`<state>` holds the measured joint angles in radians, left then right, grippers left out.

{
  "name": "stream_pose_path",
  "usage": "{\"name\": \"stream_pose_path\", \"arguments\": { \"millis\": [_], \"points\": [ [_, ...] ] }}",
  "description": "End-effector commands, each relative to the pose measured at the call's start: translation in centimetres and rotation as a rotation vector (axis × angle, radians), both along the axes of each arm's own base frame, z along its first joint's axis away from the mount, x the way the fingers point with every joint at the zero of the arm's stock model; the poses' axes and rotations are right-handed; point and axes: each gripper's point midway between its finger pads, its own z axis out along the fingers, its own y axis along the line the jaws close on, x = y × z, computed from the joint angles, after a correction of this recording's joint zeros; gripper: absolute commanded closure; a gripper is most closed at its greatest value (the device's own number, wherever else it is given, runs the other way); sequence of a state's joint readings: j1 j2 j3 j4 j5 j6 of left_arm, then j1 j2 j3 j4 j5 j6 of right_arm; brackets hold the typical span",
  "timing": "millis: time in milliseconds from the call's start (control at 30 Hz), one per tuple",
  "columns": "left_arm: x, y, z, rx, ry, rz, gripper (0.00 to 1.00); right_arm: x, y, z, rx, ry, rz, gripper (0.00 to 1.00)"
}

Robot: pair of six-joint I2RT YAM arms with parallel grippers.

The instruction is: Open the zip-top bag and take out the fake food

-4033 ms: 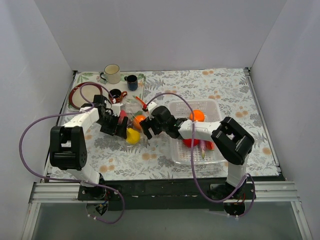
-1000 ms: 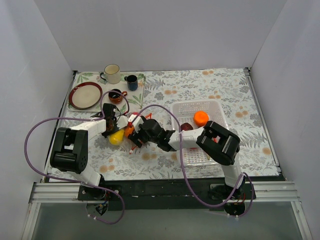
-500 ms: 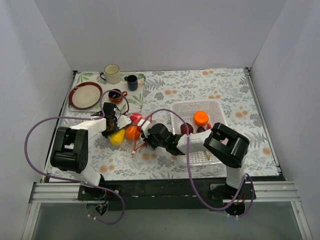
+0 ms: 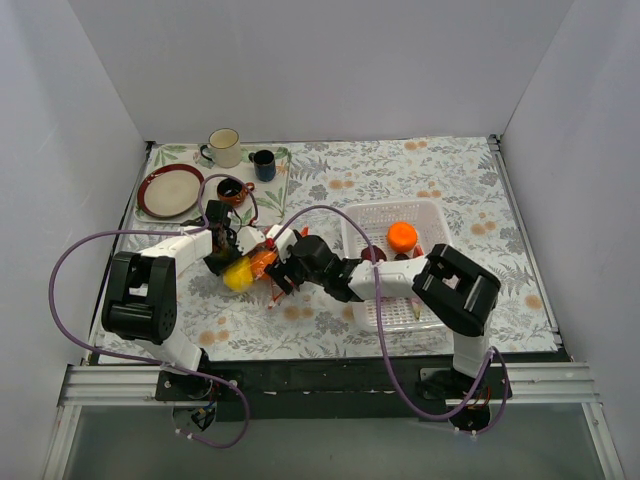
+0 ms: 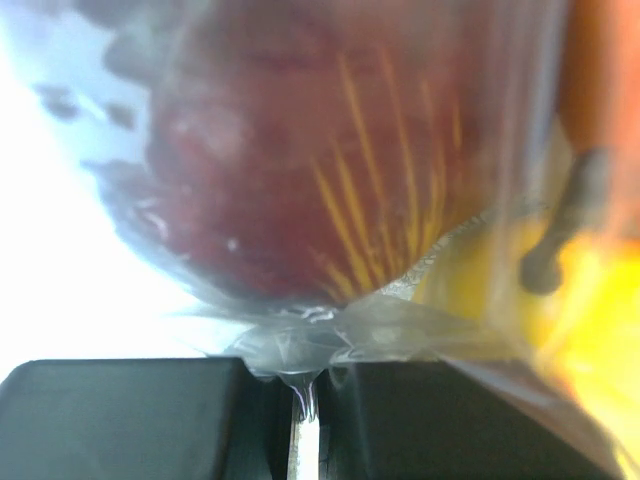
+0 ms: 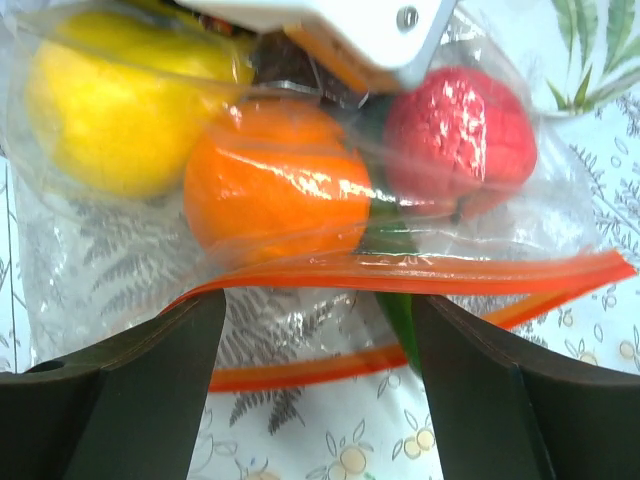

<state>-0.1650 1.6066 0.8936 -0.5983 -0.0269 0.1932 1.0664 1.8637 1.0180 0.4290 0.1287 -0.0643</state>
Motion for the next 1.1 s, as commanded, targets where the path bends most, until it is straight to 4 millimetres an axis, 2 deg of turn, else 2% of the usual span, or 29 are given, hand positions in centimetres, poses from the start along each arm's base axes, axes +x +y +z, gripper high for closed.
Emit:
{"name": "stream_pose_path", "arguments": {
  "millis": [0,133,267,333,367,500,567,600,667,700,733,900,933,1033,1067],
  "points": [
    [-3.5,-1.2,-2.6,-0.075,0.141,-0.007,1.0,1.1,1.3,0.6,0.015,-0.021,0.002,0.17],
    [-3.6,-1.0,-3.4,-0.058,0.147,-0.008,1.0,1.0,1.8,-0.2,0.019,-0.002,0.014,0.16],
    [-3.4,-1.1,-3.8,-0.065,0.156,0.002,1.0,0.1,2.9,-0.1,0.064,0.027,0.071,0.12],
    [-3.6,-1.3,-4.2,-0.071,0.176,0.002,1.0,0.1,3.7,1.0,0.117,0.015,0.086,0.09],
    [-3.5,-1.3,-4.2,-0.074,0.177,0.004,1.0,0.2,4.2,1.6,0.137,0.005,0.093,0.01],
    [-3.6,-1.5,-4.4,-0.081,0.189,0.006,1.0,0.3,6.0,3.4,0.196,-0.014,0.14,0.01],
    [-3.7,-1.5,-4.5,-0.082,0.194,0.007,1.0,0.3,6.7,3.5,0.205,-0.017,0.163,0.01],
    [-3.7,-1.5,-4.4,-0.083,0.191,0.007,1.0,0.5,7.4,4.4,0.224,-0.026,0.172,0.01],
    [-3.6,-1.6,-4.4,-0.086,0.19,0.008,1.0,0.5,8.0,4.1,0.221,-0.023,0.187,0.02],
    [-3.7,-1.6,-4.4,-0.089,0.193,0.009,1.0,0.9,8.5,4.7,0.233,-0.032,0.189,0.01],
    [-3.8,-1.6,-4.4,-0.09,0.197,0.01,1.0,0.9,8.7,3.8,0.214,-0.02,0.19,0.01],
    [-3.9,-1.7,-4.2,-0.092,0.2,0.007,1.0,1.0,8.8,1.7,0.177,0.006,0.185,0.01],
    [-3.9,-1.7,-4.2,-0.091,0.202,0.004,1.0,0.9,8.4,0.7,0.158,0.018,0.181,0.01],
    [-3.9,-1.6,-4.2,-0.089,0.2,0.006,1.0,0.5,7.5,-0.3,0.132,0.032,0.174,0.01],
    [-3.8,-1.6,-4.1,-0.087,0.198,0.005,1.0,0.1,6.6,-1.4,0.108,0.044,0.169,0.01]
  ]
}}
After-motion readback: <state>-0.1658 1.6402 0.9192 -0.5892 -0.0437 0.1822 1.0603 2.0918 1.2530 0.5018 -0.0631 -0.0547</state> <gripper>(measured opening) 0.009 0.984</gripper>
